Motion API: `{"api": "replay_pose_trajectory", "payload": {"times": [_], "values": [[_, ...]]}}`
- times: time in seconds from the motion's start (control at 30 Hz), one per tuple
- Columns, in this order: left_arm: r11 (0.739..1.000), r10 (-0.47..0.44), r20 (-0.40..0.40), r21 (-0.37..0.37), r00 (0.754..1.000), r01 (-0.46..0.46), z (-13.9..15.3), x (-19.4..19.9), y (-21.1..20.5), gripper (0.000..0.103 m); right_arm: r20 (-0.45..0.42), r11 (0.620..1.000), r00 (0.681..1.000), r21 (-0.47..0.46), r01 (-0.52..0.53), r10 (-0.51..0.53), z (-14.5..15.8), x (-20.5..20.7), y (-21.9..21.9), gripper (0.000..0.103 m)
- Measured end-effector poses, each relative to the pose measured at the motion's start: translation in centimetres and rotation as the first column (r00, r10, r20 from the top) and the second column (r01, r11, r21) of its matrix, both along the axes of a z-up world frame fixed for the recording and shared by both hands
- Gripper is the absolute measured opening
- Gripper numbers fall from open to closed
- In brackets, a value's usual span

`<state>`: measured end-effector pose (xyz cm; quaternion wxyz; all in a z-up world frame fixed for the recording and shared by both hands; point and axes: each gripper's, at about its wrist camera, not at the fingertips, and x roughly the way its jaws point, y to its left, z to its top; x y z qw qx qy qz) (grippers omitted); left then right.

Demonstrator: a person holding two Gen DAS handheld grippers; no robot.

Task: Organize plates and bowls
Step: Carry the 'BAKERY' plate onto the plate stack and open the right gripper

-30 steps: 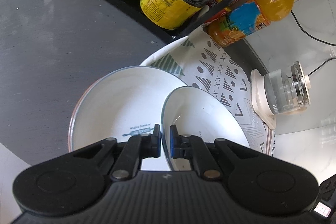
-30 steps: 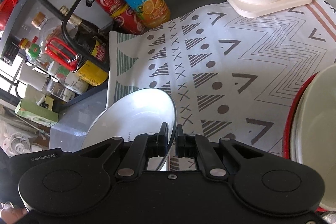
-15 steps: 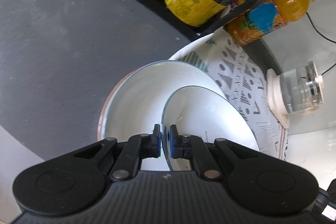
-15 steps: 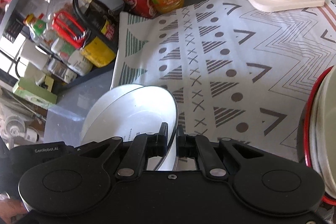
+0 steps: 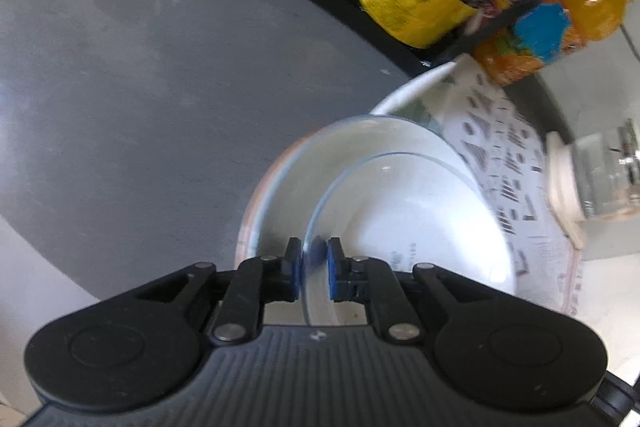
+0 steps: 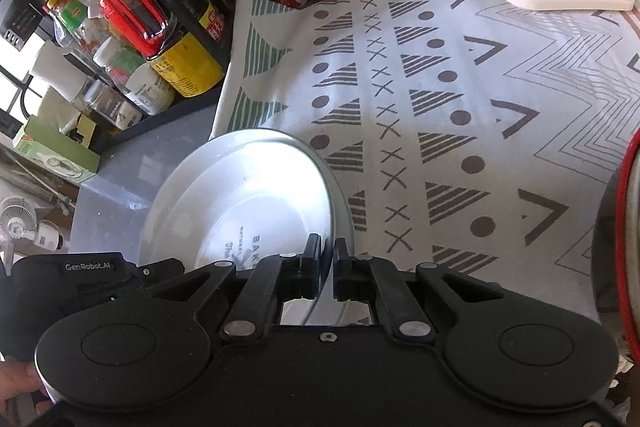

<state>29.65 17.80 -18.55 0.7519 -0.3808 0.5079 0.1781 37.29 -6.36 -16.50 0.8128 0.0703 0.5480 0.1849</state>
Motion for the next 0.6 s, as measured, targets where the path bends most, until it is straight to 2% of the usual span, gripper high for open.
{"api": "replay_pose_trajectory", "payload": {"times": [0.23,0.47,0.53,0.6], "values": [[1.0,0.03,0.048,0.006,0.998,-0.03,2.0,-0.9,1.7,0.01,-0.003,1.0,1.0,-0.003,-0.007,0.007,-0.5,0.4,0.7,0.006],[0.999,0.042,0.04,0.004,0.998,-0.042,2.4,-1.0,2.4,0.012,-0.052,1.0,0.999,0.006,0.005,-0.004,-1.9,0.7,1.3,0.008],[0.999,0.037,0.036,0.008,0.999,-0.037,2.5,-0.8,2.1,0.016,-0.06,1.0,0.998,0.007,0.015,-0.014,-2.0,0.6,1.4,0.01],[0.999,0.03,0.039,0.016,0.999,-0.031,2.7,-0.8,2.0,0.029,-0.055,1.0,0.998,0.006,0.012,-0.011,-1.6,0.5,1.4,0.016]]}}
